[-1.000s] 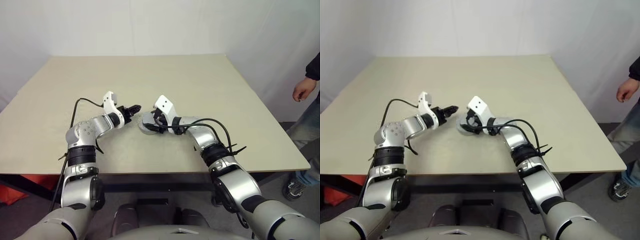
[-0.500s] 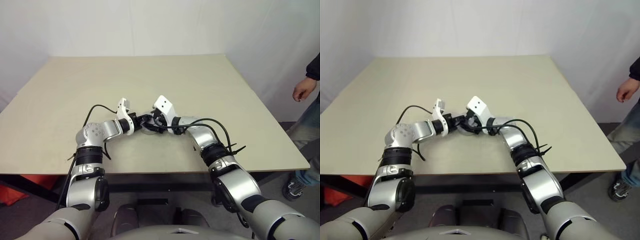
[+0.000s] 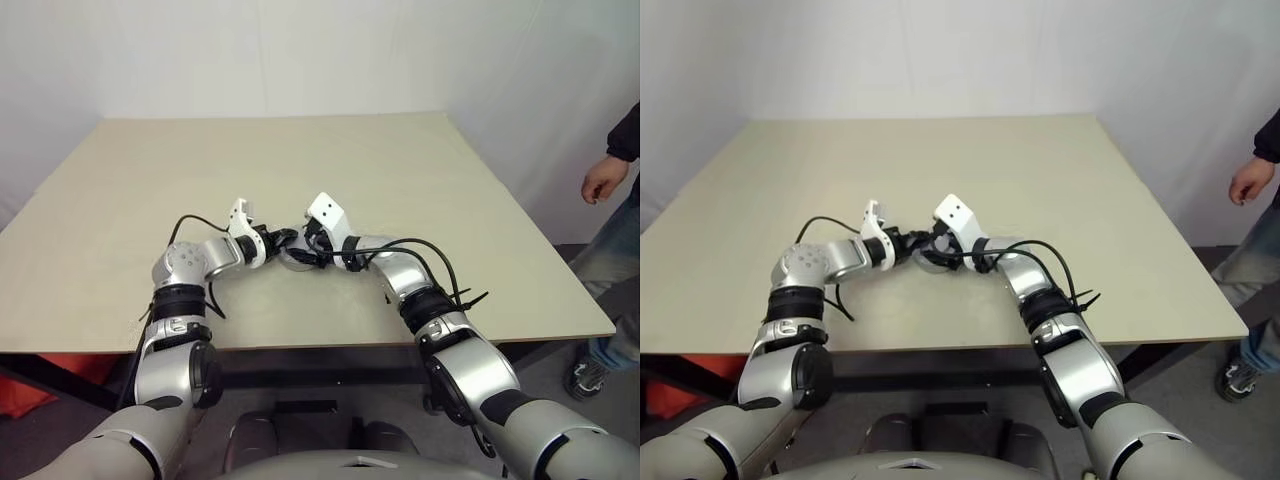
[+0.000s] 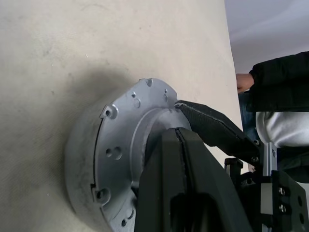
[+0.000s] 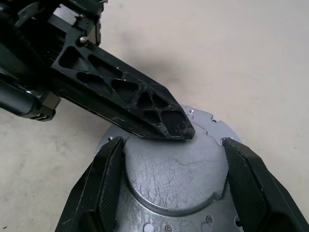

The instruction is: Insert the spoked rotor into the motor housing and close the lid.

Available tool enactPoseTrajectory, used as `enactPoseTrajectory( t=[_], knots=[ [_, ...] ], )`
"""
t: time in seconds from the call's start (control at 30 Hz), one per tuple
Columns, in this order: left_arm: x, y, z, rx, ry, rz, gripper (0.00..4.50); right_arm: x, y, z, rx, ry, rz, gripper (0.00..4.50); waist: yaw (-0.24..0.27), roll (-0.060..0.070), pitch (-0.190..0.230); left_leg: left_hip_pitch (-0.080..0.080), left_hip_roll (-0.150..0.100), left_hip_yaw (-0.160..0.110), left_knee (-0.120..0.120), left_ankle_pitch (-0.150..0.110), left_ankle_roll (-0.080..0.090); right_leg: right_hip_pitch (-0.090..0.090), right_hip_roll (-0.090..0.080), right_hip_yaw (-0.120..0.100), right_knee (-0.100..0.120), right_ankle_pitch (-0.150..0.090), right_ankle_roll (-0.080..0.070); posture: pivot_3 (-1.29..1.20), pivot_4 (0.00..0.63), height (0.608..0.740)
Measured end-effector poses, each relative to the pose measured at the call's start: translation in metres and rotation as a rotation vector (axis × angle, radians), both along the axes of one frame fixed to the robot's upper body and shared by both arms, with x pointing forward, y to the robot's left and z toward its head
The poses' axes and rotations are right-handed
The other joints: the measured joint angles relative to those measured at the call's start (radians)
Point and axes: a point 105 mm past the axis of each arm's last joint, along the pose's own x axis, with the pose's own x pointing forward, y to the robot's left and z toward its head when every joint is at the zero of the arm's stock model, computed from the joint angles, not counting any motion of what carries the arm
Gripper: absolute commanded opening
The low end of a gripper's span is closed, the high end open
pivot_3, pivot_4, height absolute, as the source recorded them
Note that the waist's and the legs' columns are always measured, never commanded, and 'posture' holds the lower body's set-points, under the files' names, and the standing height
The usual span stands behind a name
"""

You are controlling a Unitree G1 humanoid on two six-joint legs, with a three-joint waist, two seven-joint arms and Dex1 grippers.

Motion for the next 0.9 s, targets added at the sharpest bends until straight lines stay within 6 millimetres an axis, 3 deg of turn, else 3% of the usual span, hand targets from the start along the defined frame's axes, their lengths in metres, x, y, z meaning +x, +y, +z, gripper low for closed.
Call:
enactPoseTrajectory(
  t=[0.07, 0.1, 0.5, 0.63, 0.9],
  knots=[
    [-0.001, 0.001, 0.000, -0.009, 0.003, -0.001, 0.00, 0.001, -0.002, 0.000, -0.001, 0.002, -0.009, 4.45, 0.000, 0.000, 0.000, 0.000, 0.000, 0.000, -0.001, 0.000, 0.000, -0.001, 0.000, 0.000, 0.000, 0.000, 0.000, 0.00, 0.000, 0.740],
    [-0.002, 0.001, 0.000, -0.017, 0.006, -0.001, 0.00, 0.002, -0.002, 0.000, -0.001, 0.000, -0.014, 4.48, 0.001, 0.000, -0.001, 0.000, 0.000, 0.001, -0.002, 0.000, 0.000, -0.001, 0.000, 0.000, 0.001, 0.000, 0.000, 0.00, 0.000, 0.740],
    [-0.013, -0.005, 0.004, -0.086, 0.029, -0.053, 0.00, -0.016, 0.000, 0.005, 0.058, -0.009, 0.106, 4.48, 0.005, 0.001, -0.002, -0.009, -0.001, 0.004, -0.004, -0.004, 0.001, -0.006, 0.000, 0.000, 0.004, 0.005, -0.008, 0.00, 0.000, 0.740],
    [-0.015, -0.010, 0.008, -0.100, 0.024, -0.074, 0.00, -0.023, -0.006, 0.010, 0.085, 0.002, 0.154, 4.48, 0.007, 0.000, -0.003, -0.017, -0.002, 0.004, -0.004, -0.005, 0.002, -0.011, 0.000, 0.001, 0.003, 0.004, -0.010, 0.00, 0.000, 0.740],
    [-0.017, -0.014, 0.010, -0.102, 0.021, -0.083, 0.00, -0.030, -0.009, 0.025, 0.200, 0.064, 0.206, 4.48, 0.003, 0.000, -0.003, -0.018, -0.001, 0.005, -0.001, -0.011, 0.009, -0.012, 0.001, 0.000, 0.003, 0.003, -0.012, 0.00, 0.000, 0.740]
  ],
)
